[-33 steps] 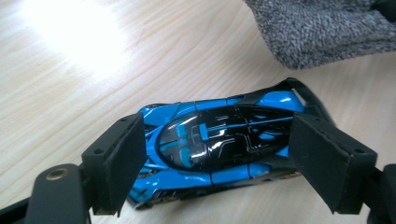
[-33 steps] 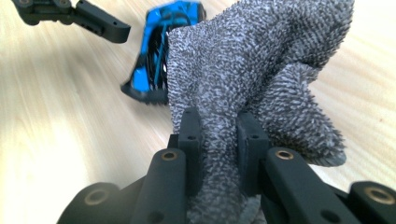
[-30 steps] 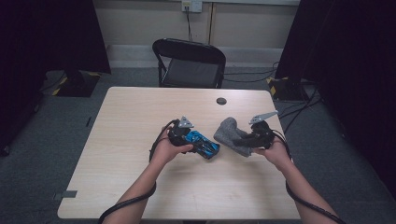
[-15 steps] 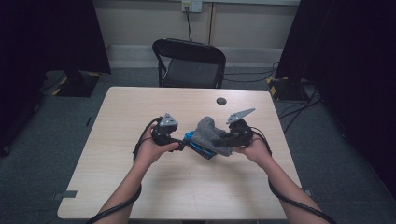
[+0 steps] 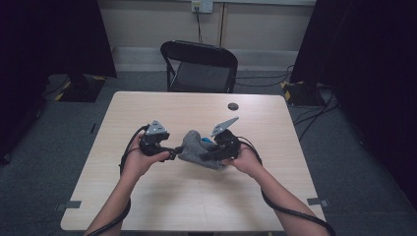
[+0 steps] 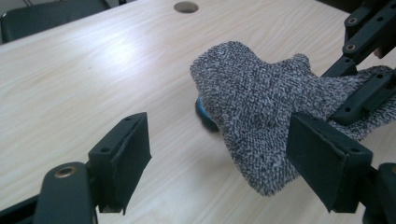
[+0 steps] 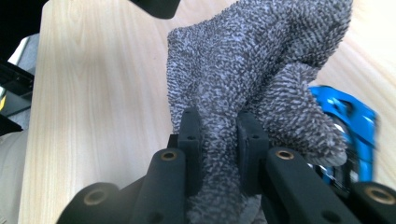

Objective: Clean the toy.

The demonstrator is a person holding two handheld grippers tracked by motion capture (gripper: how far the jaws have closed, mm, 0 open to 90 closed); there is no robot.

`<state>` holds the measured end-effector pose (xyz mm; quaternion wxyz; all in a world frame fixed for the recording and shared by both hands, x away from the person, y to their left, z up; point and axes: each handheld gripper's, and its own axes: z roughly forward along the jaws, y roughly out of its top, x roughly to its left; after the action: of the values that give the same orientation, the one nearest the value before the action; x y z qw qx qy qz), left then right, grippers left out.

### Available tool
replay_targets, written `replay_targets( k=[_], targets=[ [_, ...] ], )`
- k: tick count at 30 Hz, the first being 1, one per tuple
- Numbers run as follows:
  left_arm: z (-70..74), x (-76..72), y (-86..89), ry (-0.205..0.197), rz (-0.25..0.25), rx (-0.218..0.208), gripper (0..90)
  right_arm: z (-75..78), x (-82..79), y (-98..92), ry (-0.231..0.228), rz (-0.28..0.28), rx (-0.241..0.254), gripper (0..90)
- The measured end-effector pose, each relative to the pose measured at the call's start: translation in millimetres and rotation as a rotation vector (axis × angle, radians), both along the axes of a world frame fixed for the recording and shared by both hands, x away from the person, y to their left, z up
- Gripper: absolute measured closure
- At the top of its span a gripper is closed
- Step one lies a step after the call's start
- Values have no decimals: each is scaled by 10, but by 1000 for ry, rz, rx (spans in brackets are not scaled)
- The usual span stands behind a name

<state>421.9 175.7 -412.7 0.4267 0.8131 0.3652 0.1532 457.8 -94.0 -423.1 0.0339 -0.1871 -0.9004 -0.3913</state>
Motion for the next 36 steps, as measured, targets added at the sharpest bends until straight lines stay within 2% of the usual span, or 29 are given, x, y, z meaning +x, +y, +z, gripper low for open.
replay_targets(
  k=[5, 9, 13, 16, 20, 25, 28, 32, 35, 36],
  targets=[
    [-42, -71, 131, 21, 13, 2, 213, -67, -46, 177, 8, 40, -15, 755],
    [-58, -142, 193, 23, 14, -26, 213, -128, -90, 323, 16, 69, -21, 752],
    [-87, -205, 240, 32, 5, -29, 217, -191, -131, 475, 23, 98, -25, 750],
    [-131, -235, 250, 34, -15, -22, 232, -244, -145, 562, 31, 111, -31, 749],
    [-247, -247, 246, 50, -40, 10, 249, -344, -172, 669, 45, 129, -35, 743],
    [-375, -236, 235, 61, -74, 29, 280, -446, -201, 746, 49, 145, -60, 720],
    [-409, -237, 213, 69, -93, 13, 283, -477, -200, 740, 39, 139, -68, 653],
    [-433, -206, 188, 54, -114, 31, 283, -454, -190, 682, 25, 111, -54, 500],
    [-445, -192, 153, 54, -126, 18, 283, -407, -187, 614, -6, 97, -50, 437],
    [-444, -184, 143, 45, -136, 27, 283, -394, -180, 587, -9, 91, -49, 420]
  ],
)
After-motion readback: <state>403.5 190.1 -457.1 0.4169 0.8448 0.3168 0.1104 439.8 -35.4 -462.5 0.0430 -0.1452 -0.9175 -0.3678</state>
